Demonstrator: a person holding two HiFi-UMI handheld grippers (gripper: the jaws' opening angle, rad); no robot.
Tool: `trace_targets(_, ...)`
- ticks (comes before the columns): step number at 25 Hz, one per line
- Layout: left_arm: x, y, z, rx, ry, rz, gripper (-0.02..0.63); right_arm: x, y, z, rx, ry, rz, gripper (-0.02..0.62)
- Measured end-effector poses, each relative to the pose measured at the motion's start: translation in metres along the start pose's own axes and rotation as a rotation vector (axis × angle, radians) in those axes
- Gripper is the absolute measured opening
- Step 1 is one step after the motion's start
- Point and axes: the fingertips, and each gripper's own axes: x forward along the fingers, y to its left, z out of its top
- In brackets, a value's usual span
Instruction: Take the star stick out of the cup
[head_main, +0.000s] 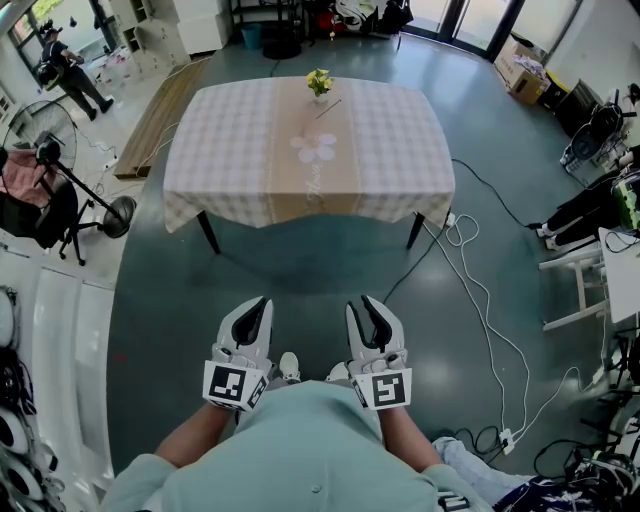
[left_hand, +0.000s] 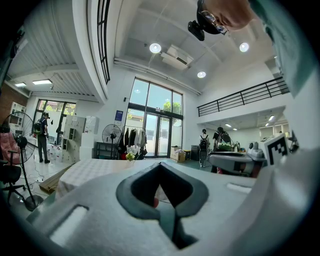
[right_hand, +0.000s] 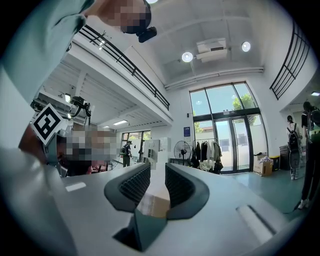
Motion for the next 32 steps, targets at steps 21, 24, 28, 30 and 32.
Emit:
trace_targets(21, 0.000, -0.005, -0.003, 0.004, 0.000, 0.011, 0.003, -0.004, -0.008, -0.001, 0.008, -0.015, 0.001, 0.147)
trace_targets(24, -0.001, -0.008, -0.002, -0.007, -0.006, 0.016, 0.003, -0.005, -0.008, -0.002, 0.006, -0.006, 0.002, 0.147)
trace_targets(28, 0.001, -0.014, 0.001, -0.005, -0.015, 0.023, 0.003, -0.006, -0.015, -0.001, 0.011, -0.004, 0.004, 0.145)
trace_targets(30, 0.003, -0.017, 0.001, -0.005, -0.014, 0.029, 0.003, -0.008, -0.019, -0.001, 0.007, 0.000, 0.008, 0.144)
trace_targets(32, 0.003, -0.020, 0.002, -0.006, -0.014, 0.037, 0.004, -0.009, -0.023, -0.002, -0.001, 0.003, 0.010, 0.143)
